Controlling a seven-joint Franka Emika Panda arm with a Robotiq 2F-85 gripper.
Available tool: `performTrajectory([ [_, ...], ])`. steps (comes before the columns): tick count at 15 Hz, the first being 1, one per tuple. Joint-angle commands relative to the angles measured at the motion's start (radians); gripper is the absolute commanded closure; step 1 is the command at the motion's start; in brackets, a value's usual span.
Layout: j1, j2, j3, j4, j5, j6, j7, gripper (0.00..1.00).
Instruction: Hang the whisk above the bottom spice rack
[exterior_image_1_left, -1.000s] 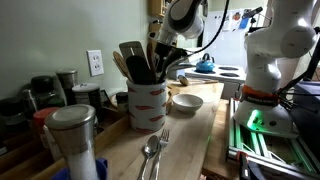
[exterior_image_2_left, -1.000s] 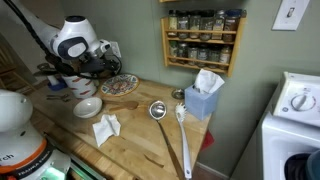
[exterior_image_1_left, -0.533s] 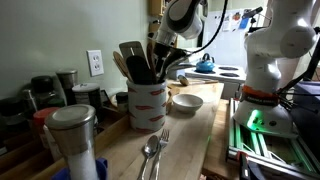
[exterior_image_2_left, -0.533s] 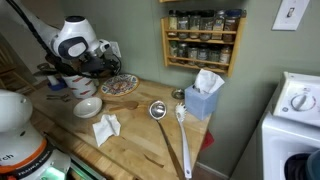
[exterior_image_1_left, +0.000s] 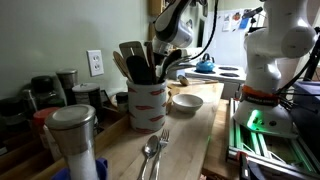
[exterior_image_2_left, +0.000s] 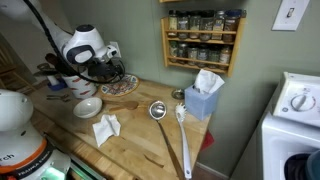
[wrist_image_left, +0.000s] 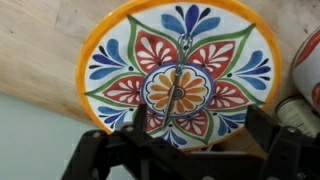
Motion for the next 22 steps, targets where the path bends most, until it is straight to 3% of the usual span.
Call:
performTrajectory([
  [1, 0.026, 0.088, 0.017, 0.049, 0.182, 0.056, -0.136, 0.00],
  [9, -0.006, 0.195, 0.090, 0.172, 0.600, 0.105, -0.526, 0.00],
  [19, -0.041, 0.329, 0.117, 0.303, 0.958, 0.116, -0.987, 0.00],
  [20, -0.040, 0.339, 0.115, 0.313, 0.990, 0.118, -1.030, 0.22],
  [22, -0.038, 0.355, 0.109, 0.330, 1.048, 0.113, -1.104, 0.35],
])
